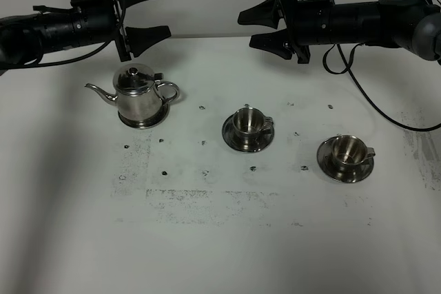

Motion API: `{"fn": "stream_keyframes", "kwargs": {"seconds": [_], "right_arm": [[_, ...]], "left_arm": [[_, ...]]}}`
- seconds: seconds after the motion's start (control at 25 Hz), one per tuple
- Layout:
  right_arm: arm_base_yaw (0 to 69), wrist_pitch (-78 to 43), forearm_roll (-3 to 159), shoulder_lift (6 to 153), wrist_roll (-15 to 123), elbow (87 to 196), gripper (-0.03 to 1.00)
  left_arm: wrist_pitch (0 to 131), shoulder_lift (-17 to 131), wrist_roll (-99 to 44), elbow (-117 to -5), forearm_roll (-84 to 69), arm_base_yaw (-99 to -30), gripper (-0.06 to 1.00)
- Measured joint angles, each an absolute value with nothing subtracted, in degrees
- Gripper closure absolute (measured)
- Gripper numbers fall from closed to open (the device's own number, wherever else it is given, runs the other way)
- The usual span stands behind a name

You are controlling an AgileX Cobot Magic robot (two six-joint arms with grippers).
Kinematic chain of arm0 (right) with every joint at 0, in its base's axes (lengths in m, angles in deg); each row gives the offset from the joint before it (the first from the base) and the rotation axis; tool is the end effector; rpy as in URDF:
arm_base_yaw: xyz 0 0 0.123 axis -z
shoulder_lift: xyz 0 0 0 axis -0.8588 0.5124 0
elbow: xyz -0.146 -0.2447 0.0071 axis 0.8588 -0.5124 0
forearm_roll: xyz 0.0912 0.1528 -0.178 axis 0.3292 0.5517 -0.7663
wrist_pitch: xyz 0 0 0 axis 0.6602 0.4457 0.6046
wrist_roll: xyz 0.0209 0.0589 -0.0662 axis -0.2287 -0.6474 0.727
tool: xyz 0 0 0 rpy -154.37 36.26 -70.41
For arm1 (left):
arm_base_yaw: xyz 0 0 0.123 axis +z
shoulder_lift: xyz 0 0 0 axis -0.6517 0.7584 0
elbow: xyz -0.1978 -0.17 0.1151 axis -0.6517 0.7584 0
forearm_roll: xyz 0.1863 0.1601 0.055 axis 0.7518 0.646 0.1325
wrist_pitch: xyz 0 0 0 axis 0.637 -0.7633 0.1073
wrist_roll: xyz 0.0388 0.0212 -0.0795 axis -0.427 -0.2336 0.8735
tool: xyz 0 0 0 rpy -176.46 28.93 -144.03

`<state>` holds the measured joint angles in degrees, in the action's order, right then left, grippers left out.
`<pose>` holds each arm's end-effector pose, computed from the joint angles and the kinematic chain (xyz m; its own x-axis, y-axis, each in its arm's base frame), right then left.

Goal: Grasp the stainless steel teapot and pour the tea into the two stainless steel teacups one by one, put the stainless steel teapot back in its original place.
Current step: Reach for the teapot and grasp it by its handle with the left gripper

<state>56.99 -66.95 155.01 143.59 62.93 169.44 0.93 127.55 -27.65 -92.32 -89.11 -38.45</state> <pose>0.5082 0.0969 0.1780 -0.9081 0.3581 -0.2172 -0.0867 0.3465 0.9340 0.5190 -0.0641 0.1542 -0.9123 -0.3940 -0.1113 0.0635 0.1324 -0.9892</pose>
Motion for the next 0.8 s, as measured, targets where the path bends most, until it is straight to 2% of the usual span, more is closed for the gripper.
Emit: {"fn": "stream_keyframes", "kwargs": {"seconds": [0.8], "right_arm": [[58.1, -68.8, 152.7, 143.6, 68.0, 169.4, 0.44]], "left_arm": [[0.9, 127.6, -28.8, -92.3, -89.8, -38.2, 0.21]]}}
